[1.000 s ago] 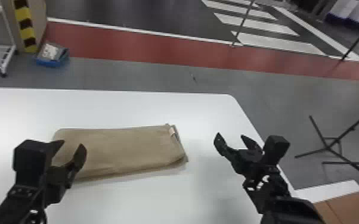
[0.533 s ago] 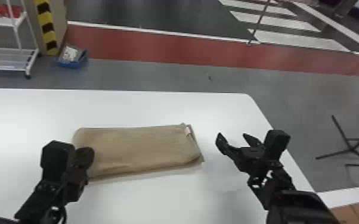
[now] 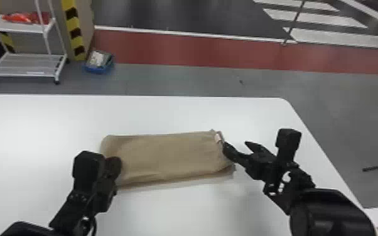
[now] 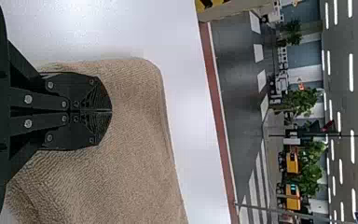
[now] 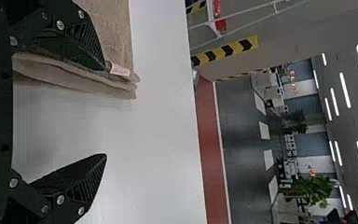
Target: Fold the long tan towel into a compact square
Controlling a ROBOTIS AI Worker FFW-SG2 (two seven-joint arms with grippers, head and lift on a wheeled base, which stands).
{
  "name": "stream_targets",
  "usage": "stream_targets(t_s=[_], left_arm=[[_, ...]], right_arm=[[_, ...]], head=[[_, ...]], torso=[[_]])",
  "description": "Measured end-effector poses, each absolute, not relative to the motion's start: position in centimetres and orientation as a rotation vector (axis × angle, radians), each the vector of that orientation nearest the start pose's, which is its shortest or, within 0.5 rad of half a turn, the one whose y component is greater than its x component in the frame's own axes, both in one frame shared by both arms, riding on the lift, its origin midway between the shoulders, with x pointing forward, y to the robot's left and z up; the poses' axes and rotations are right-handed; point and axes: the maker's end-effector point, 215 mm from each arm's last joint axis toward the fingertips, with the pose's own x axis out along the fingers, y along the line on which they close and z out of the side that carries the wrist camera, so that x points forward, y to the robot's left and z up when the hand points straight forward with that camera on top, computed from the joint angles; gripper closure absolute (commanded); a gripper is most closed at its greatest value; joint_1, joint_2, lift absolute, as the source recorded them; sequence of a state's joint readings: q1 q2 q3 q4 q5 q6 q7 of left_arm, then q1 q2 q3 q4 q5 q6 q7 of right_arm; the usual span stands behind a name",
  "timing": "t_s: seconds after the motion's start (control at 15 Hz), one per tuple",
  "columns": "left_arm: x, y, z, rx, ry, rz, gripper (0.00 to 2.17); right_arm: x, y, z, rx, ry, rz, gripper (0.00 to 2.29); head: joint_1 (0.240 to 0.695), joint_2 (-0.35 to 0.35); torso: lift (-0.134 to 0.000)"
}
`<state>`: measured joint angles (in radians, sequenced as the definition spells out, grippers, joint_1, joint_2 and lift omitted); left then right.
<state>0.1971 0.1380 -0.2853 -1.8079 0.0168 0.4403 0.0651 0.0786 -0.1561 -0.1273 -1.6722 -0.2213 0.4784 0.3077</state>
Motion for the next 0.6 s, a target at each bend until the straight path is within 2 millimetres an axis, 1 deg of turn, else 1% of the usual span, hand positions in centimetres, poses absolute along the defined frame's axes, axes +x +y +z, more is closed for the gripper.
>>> stream_targets(t_s=[0.07,0.13,0.27,0.4,0.47,0.6], left_arm=[[49.0,12.0,-46.5,0.135,0.413,-0.226,2.06],[48.9,12.0,-46.5,0.134,0.411,-0.227,2.06],[48.7,11.9,-46.4,0.134,0.41,-0.227,2.06],[48.6,11.8,-46.4,0.135,0.41,-0.228,2.06],[48.6,11.8,-46.4,0.136,0.409,-0.228,2.06],[48.6,11.8,-46.4,0.138,0.409,-0.229,2.06]], right_arm=[[54.0,-26.4,-45.2,0.144,0.44,0.229,0.48],[53.8,-25.8,-45.6,0.143,0.464,0.251,0.5],[53.3,-25.0,-46.3,0.152,0.502,0.284,0.65],[52.6,-24.3,-46.9,0.176,0.541,0.316,0.68],[52.3,-24.0,-47.1,0.192,0.557,0.33,0.79],[51.6,-23.5,-47.6,0.227,0.591,0.357,1.21]], head=[[0.695,-0.155],[0.695,-0.15],[0.695,-0.141],[0.695,-0.136],[0.695,-0.135],[0.695,-0.131]], torso=[[-0.123],[-0.123],[-0.123],[-0.123],[-0.123],[-0.123]])
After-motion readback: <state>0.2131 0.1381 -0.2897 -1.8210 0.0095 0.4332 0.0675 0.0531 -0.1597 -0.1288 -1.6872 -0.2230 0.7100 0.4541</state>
